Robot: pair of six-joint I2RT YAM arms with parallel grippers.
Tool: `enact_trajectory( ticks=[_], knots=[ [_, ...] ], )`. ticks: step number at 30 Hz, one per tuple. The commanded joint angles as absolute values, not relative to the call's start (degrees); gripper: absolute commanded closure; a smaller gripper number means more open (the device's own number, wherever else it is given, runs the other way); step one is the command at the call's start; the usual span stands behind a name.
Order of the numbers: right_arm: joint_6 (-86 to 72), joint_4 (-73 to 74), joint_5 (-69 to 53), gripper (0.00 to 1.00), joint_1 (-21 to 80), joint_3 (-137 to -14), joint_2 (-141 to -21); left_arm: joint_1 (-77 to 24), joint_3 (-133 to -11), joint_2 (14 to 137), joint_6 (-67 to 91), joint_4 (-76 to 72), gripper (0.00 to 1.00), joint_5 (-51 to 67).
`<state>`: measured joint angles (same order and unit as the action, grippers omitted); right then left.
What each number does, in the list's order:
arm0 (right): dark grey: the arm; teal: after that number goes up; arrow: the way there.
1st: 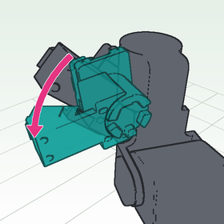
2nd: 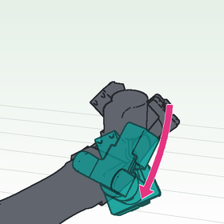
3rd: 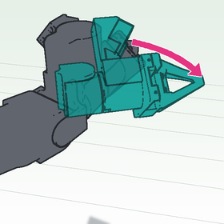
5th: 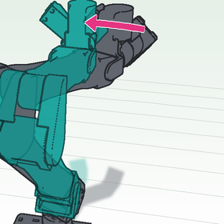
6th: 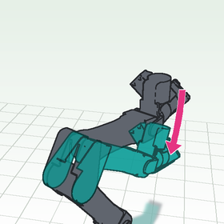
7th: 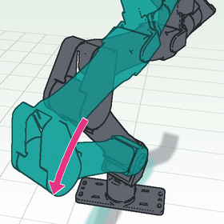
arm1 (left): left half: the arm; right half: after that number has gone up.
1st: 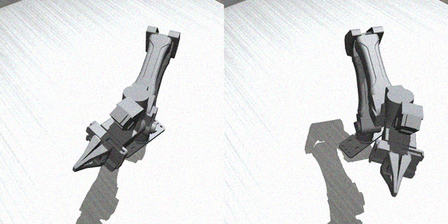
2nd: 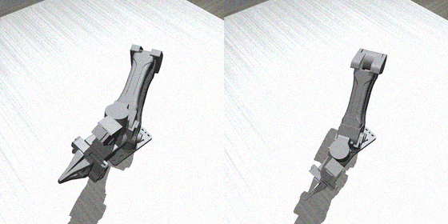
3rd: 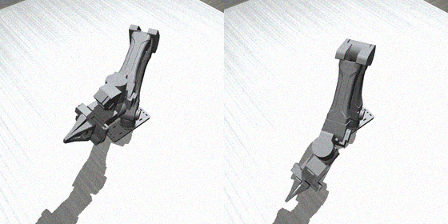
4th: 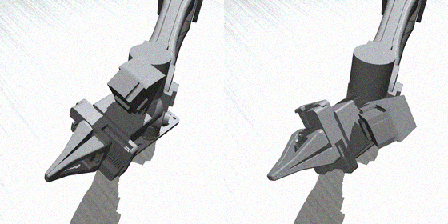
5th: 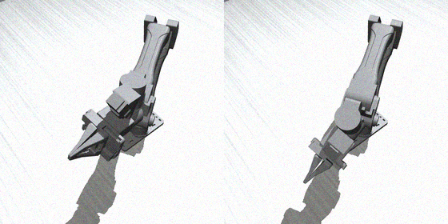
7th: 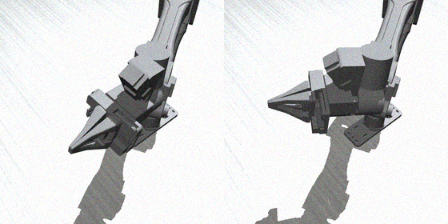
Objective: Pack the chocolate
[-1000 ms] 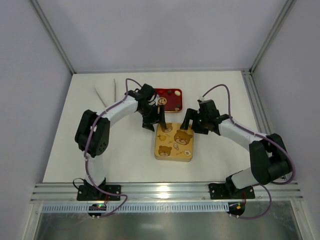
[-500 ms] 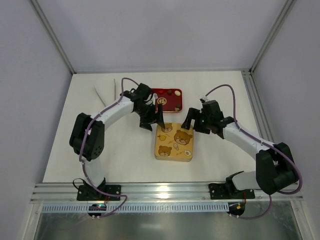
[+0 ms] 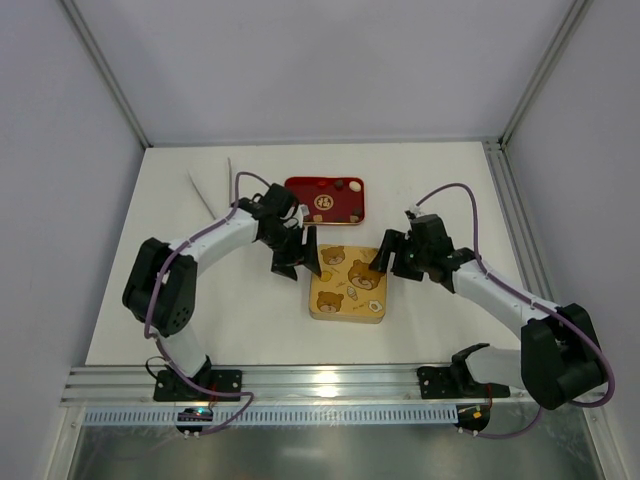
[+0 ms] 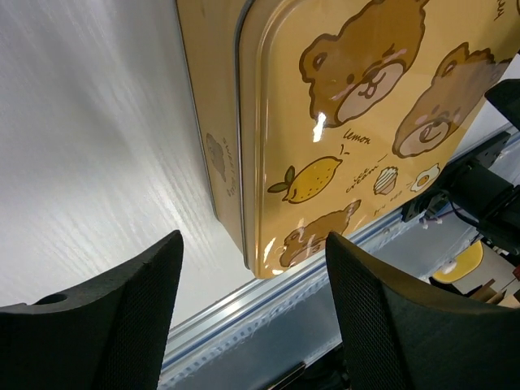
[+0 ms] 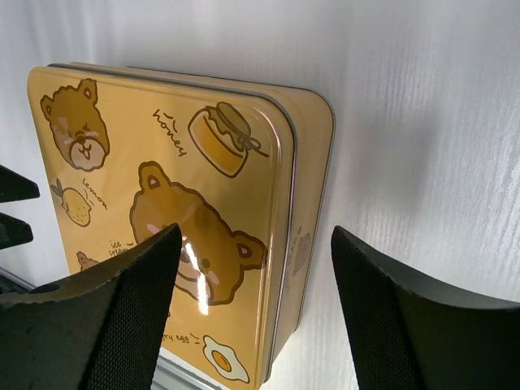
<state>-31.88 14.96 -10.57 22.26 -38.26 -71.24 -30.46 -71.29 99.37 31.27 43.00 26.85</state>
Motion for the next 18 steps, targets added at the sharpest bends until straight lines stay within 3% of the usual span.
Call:
enact_trajectory(
  ticks=[1,18],
  knots=[
    [-32.8,12.2,-11.6,0.25,22.1,-37.9,-69.9,-31.6,-70.7,98.0,31.8,40.2,0.31,28.7],
    [-33.7,11.3,-12.8,0.47,22.1,-40.4,-73.9,-32.3,-73.1,102.7,33.6,37.6,0.32,30.1]
  ],
)
